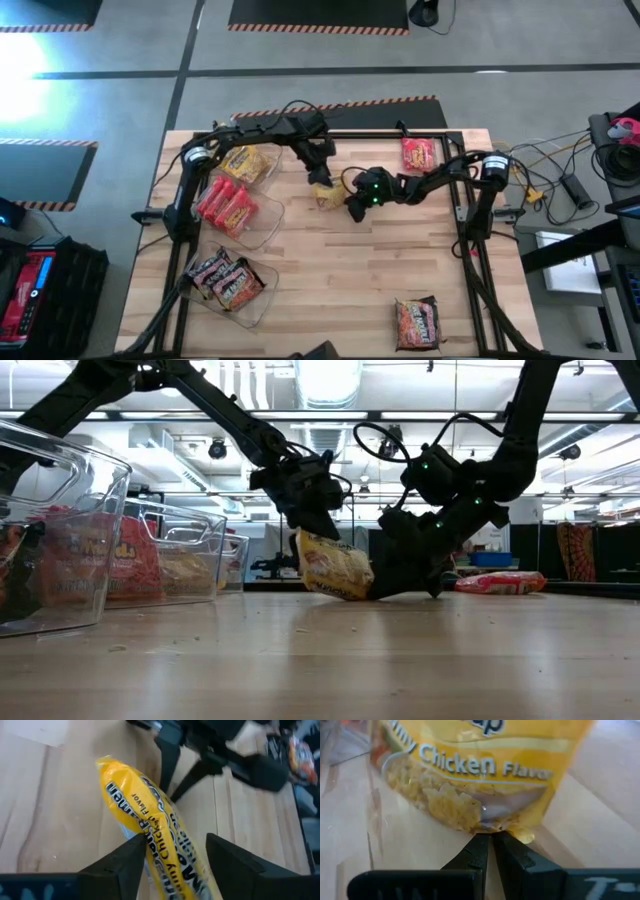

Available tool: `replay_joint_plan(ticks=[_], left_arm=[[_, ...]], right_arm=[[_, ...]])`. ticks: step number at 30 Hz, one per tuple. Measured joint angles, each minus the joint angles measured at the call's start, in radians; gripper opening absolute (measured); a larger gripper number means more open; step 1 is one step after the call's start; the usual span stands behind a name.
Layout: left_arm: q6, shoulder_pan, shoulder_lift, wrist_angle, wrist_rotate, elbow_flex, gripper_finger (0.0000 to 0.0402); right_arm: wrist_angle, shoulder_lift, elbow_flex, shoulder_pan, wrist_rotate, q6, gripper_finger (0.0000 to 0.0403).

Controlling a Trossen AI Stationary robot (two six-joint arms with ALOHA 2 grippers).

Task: Sort Maruchan noodles
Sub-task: Put the yellow noodles pack into the top transparent bin

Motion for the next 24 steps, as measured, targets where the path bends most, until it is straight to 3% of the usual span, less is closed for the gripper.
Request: replay_joint_plan(ticks=[11,17,24], left_arm=[[-0.194,-0.009,0.003,0.008,-0.053,0.002,0.0206],[-0.231,-0.014,0.003,-0.034,-0.225,-0.001,0.0205],[-0.250,-0.014,0.007,-0.032,-0.141,-0.001,0.0205]], right_arm=[[-0.005,0.001,0.014,0.000,0.040,-0.087,0.0028],[0.023,0.024,0.021,0.005,0.099,-0.115,0.0028],[0.046,0.055,0.024,0.008,0.120,-0.138,0.0028]])
